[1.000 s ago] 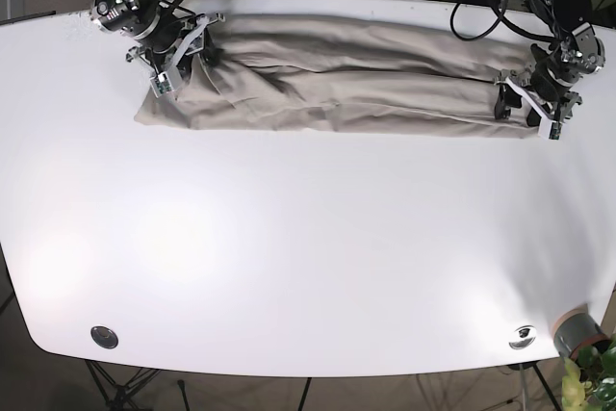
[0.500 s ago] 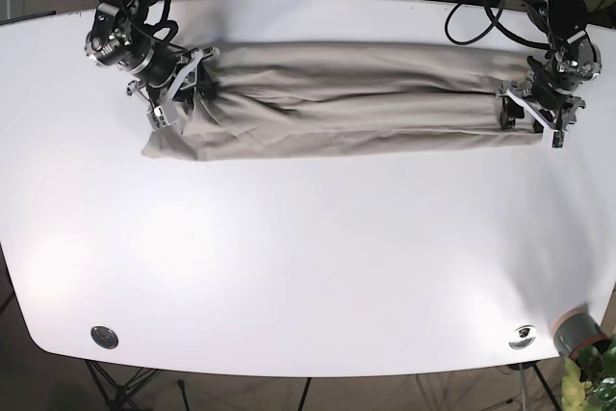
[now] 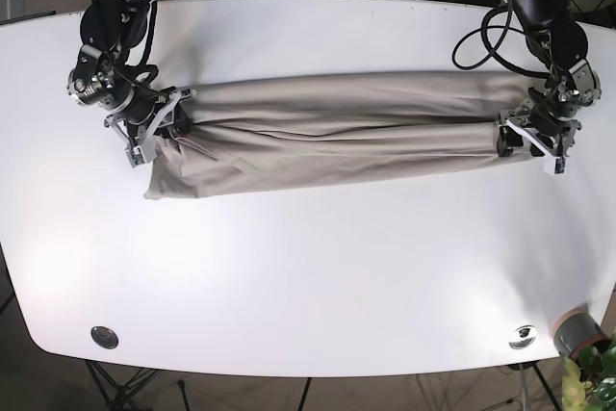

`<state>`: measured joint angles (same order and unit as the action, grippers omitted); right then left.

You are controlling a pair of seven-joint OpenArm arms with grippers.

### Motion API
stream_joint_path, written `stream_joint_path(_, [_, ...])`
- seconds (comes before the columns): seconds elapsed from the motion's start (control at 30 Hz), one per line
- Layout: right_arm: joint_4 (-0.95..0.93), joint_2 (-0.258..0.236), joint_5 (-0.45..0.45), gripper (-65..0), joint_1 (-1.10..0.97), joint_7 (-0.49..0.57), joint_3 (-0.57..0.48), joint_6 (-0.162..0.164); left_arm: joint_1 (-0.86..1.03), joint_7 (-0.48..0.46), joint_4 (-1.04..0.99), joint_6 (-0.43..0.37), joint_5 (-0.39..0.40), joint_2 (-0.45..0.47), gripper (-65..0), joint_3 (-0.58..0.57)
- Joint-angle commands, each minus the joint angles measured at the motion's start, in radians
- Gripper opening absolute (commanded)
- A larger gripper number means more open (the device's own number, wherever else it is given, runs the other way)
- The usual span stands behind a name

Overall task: Fold the T-shirt properly
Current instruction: 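Pull the folded shirt strip taut between both grippers, then release with the left gripper and regrasp the strip end nearer the right gripper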

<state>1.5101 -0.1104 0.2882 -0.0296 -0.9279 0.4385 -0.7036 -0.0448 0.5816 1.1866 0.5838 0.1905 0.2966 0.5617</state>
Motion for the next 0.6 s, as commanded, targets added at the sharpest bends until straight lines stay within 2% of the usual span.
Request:
stream_joint_path(0.0, [0.014,-0.010,-0.002,-50.3,0.015,0.003,0.003,0.005,-0.005,0.018,0.066,-0.012,-0.024,0.011,-14.2,0.004])
stream_joint_path(0.07, [0.014,-0.007,-0.002,-50.3,0.012,0.003,0.003,0.005,0.003,0.019,0.126,-0.012,-0.009,0.010,-9.6,0.004])
stream_joint_path(0.13, [0.014,-0.005,-0.002,-50.4,0.010,0.003,0.003,0.005,0.026,0.033,0.160,-0.012,0.028,0.013,-7.9,0.005])
stream_joint_path(0.3, [0.014,-0.004,-0.002,-50.4,0.009,0.003,0.003,0.005,0.056,0.137,0.220,-0.008,0.221,0.031,-7.2,0.100])
stream_joint_path(0.4, [0.014,-0.004,-0.001,-50.4,0.007,0.003,0.003,0.005,0.072,0.196,0.217,-0.008,0.307,0.052,-7.2,0.157])
stream_joint_path(0.57, [0.014,-0.002,-0.001,-50.4,0.007,0.003,0.003,0.005,0.107,0.245,0.215,-0.008,0.369,0.074,-7.1,0.220])
